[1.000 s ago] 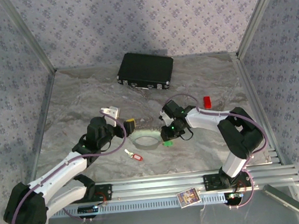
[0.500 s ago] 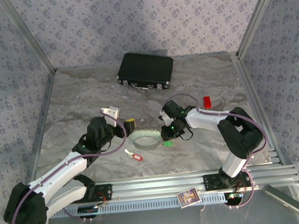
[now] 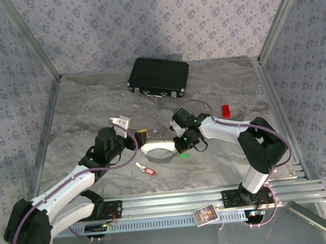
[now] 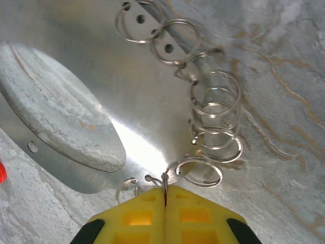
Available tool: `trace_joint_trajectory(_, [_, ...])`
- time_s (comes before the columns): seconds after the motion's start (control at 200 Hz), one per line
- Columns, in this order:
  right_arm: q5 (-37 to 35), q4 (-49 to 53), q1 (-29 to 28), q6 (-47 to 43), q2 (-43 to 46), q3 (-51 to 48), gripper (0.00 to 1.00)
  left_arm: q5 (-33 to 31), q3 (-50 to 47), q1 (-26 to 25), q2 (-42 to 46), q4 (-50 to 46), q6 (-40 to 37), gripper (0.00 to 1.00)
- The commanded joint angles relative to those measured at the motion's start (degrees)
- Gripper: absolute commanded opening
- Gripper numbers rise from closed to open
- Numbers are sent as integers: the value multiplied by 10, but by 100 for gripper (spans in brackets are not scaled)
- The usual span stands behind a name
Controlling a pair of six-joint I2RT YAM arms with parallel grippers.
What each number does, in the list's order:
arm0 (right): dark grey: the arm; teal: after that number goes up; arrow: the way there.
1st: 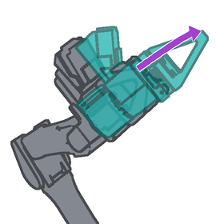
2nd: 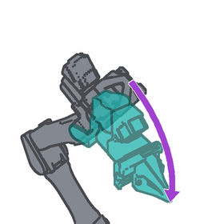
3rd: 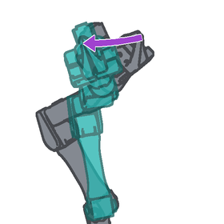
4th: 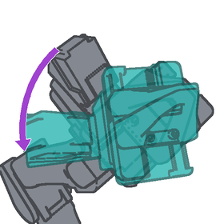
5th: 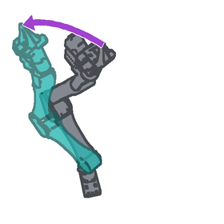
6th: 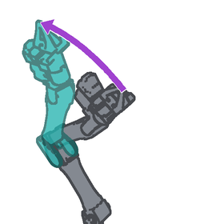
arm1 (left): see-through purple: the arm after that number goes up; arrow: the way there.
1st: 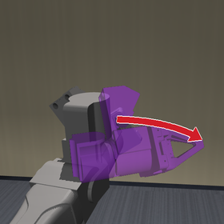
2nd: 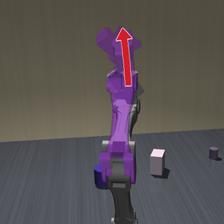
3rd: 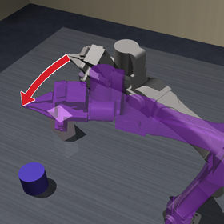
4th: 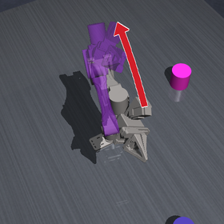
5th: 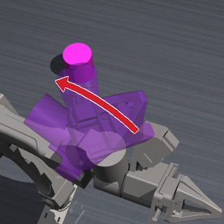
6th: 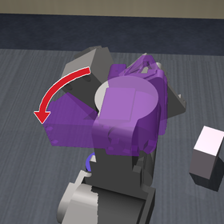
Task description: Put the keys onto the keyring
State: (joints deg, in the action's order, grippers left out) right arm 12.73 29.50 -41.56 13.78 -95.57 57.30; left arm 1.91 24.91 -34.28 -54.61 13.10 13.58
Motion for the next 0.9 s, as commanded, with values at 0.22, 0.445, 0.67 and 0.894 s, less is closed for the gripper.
trace_joint_trajectory(0.22, [-91, 79, -41, -49, -40, 60, 2, -6, 3, -7, -8, 3, 1, 87])
trace_joint_trajectory(0.445, [-81, 70, -45, -46, -54, 62, 9, -9, 2, -7, -9, 2, -2, 87])
trace_joint_trajectory(0.67, [-71, 67, -44, -47, -61, 66, 16, -13, -2, -6, -12, 3, -3, 87])
trace_joint_trajectory(0.894, [-67, 68, -43, -49, -66, 69, 14, -13, -2, -7, -13, 4, -2, 87])
